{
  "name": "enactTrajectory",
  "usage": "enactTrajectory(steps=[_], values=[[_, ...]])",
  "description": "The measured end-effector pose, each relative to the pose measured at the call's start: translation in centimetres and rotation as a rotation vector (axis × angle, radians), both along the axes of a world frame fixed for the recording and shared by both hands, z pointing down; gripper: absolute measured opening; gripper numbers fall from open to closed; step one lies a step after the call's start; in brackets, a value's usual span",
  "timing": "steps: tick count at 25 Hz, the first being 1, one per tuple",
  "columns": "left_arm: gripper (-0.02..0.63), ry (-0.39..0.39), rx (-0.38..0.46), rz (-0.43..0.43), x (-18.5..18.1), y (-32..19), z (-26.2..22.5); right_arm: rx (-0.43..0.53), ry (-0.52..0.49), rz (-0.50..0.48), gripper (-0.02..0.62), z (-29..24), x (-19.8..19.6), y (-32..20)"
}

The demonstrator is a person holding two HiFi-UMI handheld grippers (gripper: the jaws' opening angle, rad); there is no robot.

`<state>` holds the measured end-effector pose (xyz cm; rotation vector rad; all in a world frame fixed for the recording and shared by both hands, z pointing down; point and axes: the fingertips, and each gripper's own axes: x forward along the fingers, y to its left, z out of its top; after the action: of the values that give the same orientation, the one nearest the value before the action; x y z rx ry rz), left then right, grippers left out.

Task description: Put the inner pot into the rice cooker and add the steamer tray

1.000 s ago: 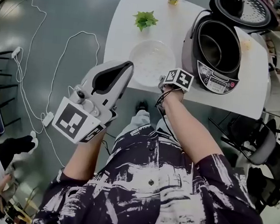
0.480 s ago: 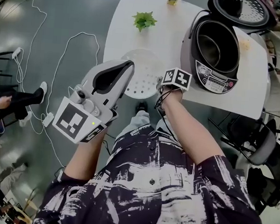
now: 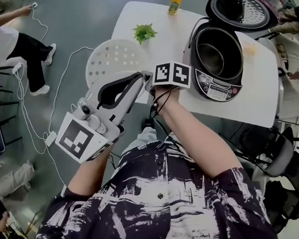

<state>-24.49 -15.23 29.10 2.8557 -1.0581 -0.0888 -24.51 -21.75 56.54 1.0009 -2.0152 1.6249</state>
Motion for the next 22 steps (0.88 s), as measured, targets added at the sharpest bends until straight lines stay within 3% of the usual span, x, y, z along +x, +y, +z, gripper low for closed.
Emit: enactTrajectory(steps=[3, 6, 12, 17, 22], values=[[0.005, 0.003, 0.031, 0.032, 1.7, 0.7, -1.5, 0.086, -0.032, -0.002, 0.004, -4.8, 0.7, -3.0], [0.005, -0.006, 0.043, 0.077, 3.7, 1.2, -2.0, 0.168, -0.028, 0.025, 0.004, -9.0, 4.1, -6.0], [0.005, 0.004, 0.055, 0.157, 8.2, 1.8, -2.7, 0.263, 0.098, 0.116, 0.005, -13.9, 17.4, -9.9], [0.005, 0.006, 0.051, 0.201, 11.6, 1.7, -2.9, 0.243, 0.261, 0.209, 0.004, -13.5, 29.7, -11.7], [0.005, -0.003, 0.039, 0.208, 13.9, 1.4, -2.7, 0.17, 0.389, 0.243, 0.005, -10.4, 37.5, -12.0]])
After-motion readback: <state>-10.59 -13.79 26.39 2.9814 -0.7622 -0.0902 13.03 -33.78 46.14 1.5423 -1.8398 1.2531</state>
